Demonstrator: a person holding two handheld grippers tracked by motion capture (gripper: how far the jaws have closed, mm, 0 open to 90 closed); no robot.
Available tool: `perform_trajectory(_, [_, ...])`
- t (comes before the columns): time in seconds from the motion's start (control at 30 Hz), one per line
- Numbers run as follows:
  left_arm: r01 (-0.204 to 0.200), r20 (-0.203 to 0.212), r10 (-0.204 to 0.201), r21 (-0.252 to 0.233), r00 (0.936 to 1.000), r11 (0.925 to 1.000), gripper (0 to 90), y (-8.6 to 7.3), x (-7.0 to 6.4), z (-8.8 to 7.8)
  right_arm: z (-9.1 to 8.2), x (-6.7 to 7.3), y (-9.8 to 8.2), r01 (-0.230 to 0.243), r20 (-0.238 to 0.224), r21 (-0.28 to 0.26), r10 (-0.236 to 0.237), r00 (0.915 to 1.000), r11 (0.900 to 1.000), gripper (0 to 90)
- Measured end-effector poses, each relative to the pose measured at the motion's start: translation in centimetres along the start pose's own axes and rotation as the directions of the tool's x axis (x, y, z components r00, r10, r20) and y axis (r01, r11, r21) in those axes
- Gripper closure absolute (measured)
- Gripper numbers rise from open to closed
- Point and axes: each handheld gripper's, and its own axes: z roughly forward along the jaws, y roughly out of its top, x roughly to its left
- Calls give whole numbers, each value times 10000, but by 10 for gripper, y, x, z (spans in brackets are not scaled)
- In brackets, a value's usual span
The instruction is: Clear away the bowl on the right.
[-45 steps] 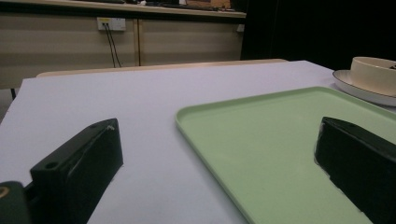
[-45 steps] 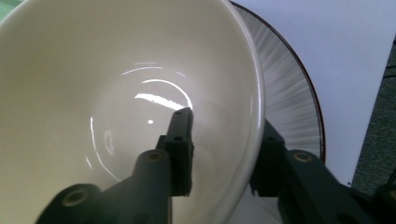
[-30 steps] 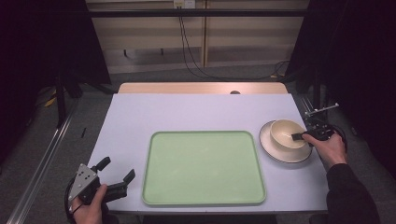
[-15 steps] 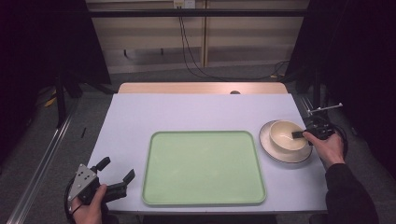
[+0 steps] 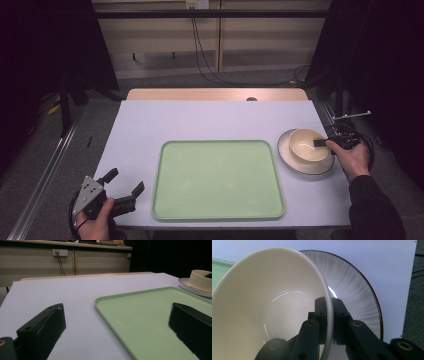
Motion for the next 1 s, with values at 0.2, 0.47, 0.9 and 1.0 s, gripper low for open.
perform_trajectory(0.2, [-3,-4,3,1,10000,10000,11,0,0,0,-2,0,0,-50,12,-98,51,10000,9999,840])
perform_trajectory(0.47, [-11,-15,11,-7,10000,10000,12,0,0,0,-6,0,0,-53,-176,-213,50,9998,9998,840])
perform_trajectory(0.9, [50,3,-50,-40,10000,10000,14,0,0,-2,-16,1,0,80,-343,-625,-102,9994,9980,839])
perform_trajectory(1.0, [35,51,-34,-31,10000,10000,14,0,0,-2,-20,2,-1,203,-430,-777,-236,9988,9968,838])
